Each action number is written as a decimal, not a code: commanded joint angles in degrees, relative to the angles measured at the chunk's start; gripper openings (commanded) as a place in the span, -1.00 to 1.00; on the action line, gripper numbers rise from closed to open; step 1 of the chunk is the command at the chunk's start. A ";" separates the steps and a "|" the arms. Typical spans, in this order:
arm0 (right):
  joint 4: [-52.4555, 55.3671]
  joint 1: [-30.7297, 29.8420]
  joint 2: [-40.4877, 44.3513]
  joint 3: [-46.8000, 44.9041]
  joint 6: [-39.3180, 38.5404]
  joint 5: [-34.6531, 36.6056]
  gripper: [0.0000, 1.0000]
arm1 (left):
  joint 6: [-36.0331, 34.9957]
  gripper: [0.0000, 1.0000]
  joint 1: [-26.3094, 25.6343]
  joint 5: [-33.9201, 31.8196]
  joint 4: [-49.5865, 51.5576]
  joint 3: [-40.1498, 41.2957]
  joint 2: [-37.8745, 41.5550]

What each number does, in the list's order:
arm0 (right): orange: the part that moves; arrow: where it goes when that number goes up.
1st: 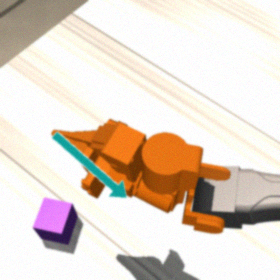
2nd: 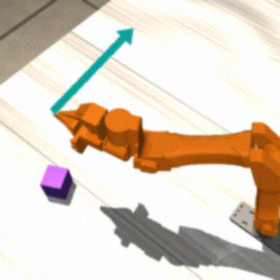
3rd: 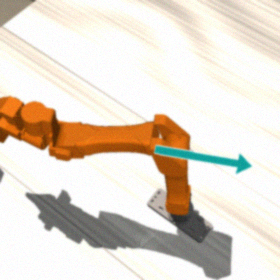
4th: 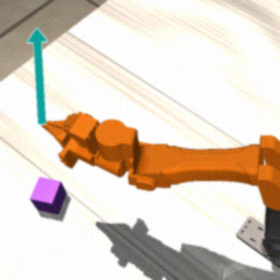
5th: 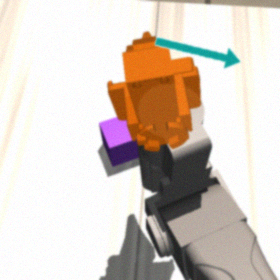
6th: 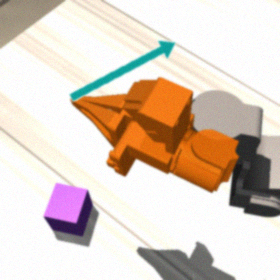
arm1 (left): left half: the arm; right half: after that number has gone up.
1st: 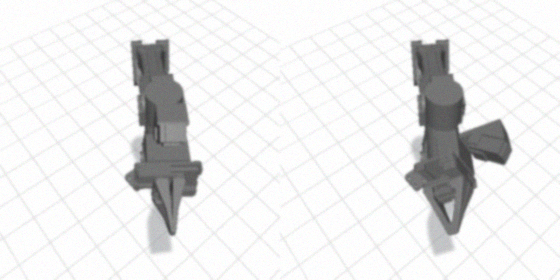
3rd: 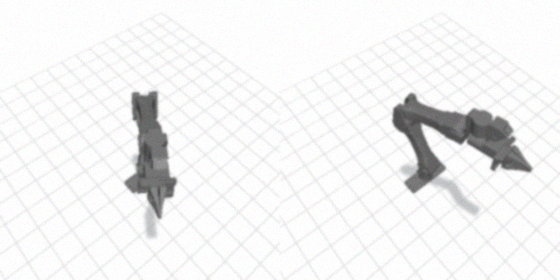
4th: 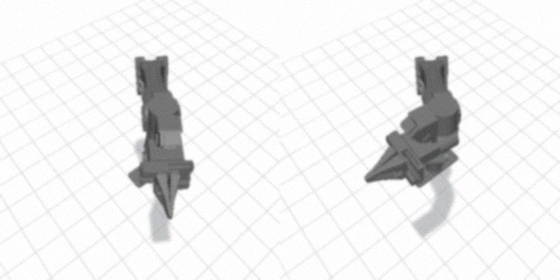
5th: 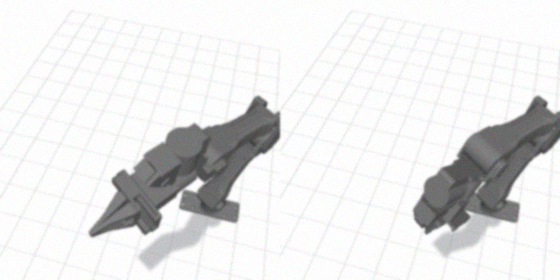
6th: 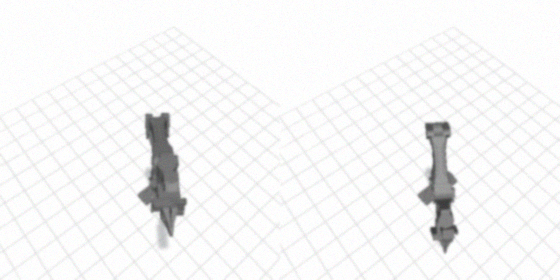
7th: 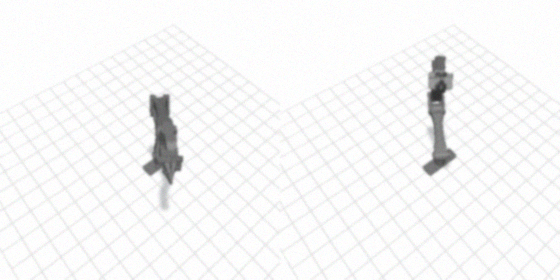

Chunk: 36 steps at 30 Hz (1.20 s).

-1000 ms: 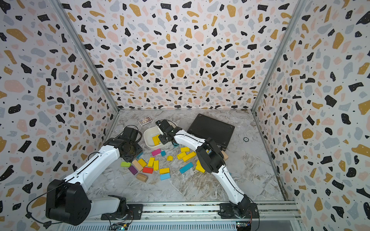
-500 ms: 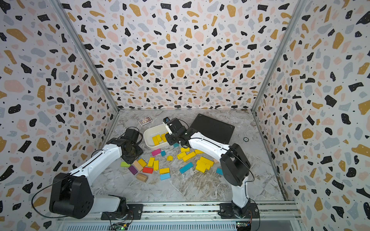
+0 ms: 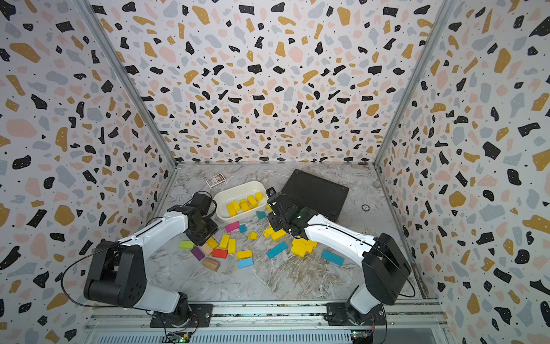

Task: Pick out the yellow building blocks
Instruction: Place the building block in the storage box, then pick up the building block from the center of the board.

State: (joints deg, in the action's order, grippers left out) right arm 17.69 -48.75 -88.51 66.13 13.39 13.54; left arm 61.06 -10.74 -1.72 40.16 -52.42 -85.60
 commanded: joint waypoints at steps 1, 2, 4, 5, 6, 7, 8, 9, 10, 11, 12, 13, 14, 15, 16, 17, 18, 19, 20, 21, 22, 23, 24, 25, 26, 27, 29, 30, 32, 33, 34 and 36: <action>0.85 -0.19 2.46 0.08 1.11 1.76 -0.22 | -0.07 -0.01 0.28 1.53 -1.33 0.97 -1.27; 0.86 -0.20 2.46 0.11 1.11 1.91 -0.22 | 0.01 0.00 0.28 1.39 -1.39 1.16 -1.49; 0.79 -0.20 2.55 -0.12 1.08 2.02 -0.22 | 0.03 0.02 0.33 1.01 -1.56 1.47 -1.97; 0.76 -0.20 2.64 -0.15 1.10 2.15 -0.23 | 0.07 0.03 0.31 1.02 -1.59 1.64 -2.14; 0.76 -0.20 2.64 -0.33 1.08 2.25 -0.23 | 0.11 0.04 0.30 1.14 -1.58 1.69 -2.35; 0.77 -0.20 2.73 -0.47 1.07 2.34 -0.23 | 0.19 0.04 0.35 1.23 -1.66 1.79 -2.56; 0.81 -0.20 2.77 -0.56 1.16 2.44 -0.23 | 0.20 0.05 0.31 1.28 -1.74 1.89 -2.79; 0.77 -0.15 2.82 -0.68 1.20 2.53 -0.23 | 0.29 0.06 0.37 1.19 -1.91 2.18 -3.05; 0.79 -0.20 2.85 -0.69 1.22 2.57 -0.23 | 0.29 0.06 0.42 1.27 -2.17 2.41 -3.27; 0.81 -0.20 2.90 -0.82 1.35 2.60 -0.23 | 0.29 0.06 0.50 1.57 -2.43 2.64 -3.50; 0.77 -0.20 2.99 -0.81 1.42 2.63 -0.23 | 0.16 0.06 0.58 1.83 -2.73 2.81 -3.73; 0.77 -0.20 3.05 -0.91 1.46 2.63 -0.23 | 0.12 0.06 0.63 2.05 -3.01 2.90 -3.83; 0.76 -0.20 3.08 -0.96 1.47 2.70 -0.23 | 0.11 0.06 0.64 2.22 -3.16 3.07 -3.87; 0.76 -0.20 3.08 -0.99 1.53 2.69 -0.23 | 0.11 0.06 0.64 2.18 -3.17 3.12 -3.87; 0.78 -0.20 3.08 -0.92 1.61 2.71 -0.23 | 0.11 0.06 0.68 2.08 -3.08 3.10 -3.83; 0.76 -0.20 3.16 -0.92 1.64 2.79 -0.23 | 0.11 0.06 0.72 1.92 -2.99 3.04 -3.79; 0.79 -0.20 3.17 -0.96 1.62 2.79 -0.23 | 0.11 0.06 0.72 1.72 -2.79 3.10 -3.86; 0.72 -0.19 3.17 -0.92 1.57 2.76 -0.23 | 0.11 0.06 0.72 1.50 -2.64 3.07 -3.94; 0.68 -0.20 3.21 -0.92 1.59 2.72 -0.23 | 0.11 0.05 0.82 1.41 -2.57 3.07 -4.04; 0.63 -0.20 3.26 -0.92 1.60 2.78 -0.23 | -0.12 0.03 0.92 1.52 -2.90 3.13 -4.18; 0.63 -0.21 3.26 -0.93 1.63 2.80 -0.23 | -0.43 0.01 0.90 1.78 -3.34 3.20 -4.22; 0.60 -0.20 3.33 -0.99 1.59 2.82 -0.23 | -1.07 -0.01 0.90 2.48 -4.47 3.24 -4.23; 0.64 -0.20 3.34 -0.93 1.59 2.87 -0.23 | -1.90 -0.03 0.90 3.38 -5.83 3.29 -4.22; 0.66 -0.20 3.34 -0.96 1.61 2.82 -0.24 | -2.43 -0.04 0.90 3.70 -6.45 3.19 -4.22; 0.66 -0.20 3.43 -0.97 1.67 2.82 -0.24 | -3.00 -0.05 0.92 4.15 -7.14 2.99 -4.22; 0.68 -0.20 3.43 -1.08 1.80 2.75 -0.24 | -3.28 -0.05 0.90 4.43 -7.57 2.84 -4.22; 0.78 -0.20 3.52 -1.17 1.90 2.74 -0.24 | -3.88 -0.07 0.94 5.11 -8.57 2.77 -4.29; 0.77 -0.20 3.52 -1.18 1.90 2.81 -0.24 | -3.93 -0.07 0.91 5.43 -8.99 2.76 -4.46; 0.76 -0.20 3.52 -1.26 1.89 2.72 -0.24 | -4.04 -0.09 0.90 5.95 -9.31 2.76 -4.73; 0.77 -0.20 3.52 -1.15 1.90 2.73 -0.24 | -4.02 -0.09 0.94 5.97 -9.25 2.82 -4.96; 0.76 -0.20 3.43 -1.15 1.90 2.66 -0.24 | -3.93 -0.11 0.90 5.87 -9.14 2.83 -5.16; 0.73 -0.20 3.35 -1.13 1.80 2.57 -0.24 | -3.76 -0.13 0.90 5.57 -8.60 2.92 -5.45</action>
State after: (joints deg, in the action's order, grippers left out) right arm 17.61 -48.75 -87.35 64.93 14.59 15.51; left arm 57.98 -10.17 3.55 31.68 -50.50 -90.37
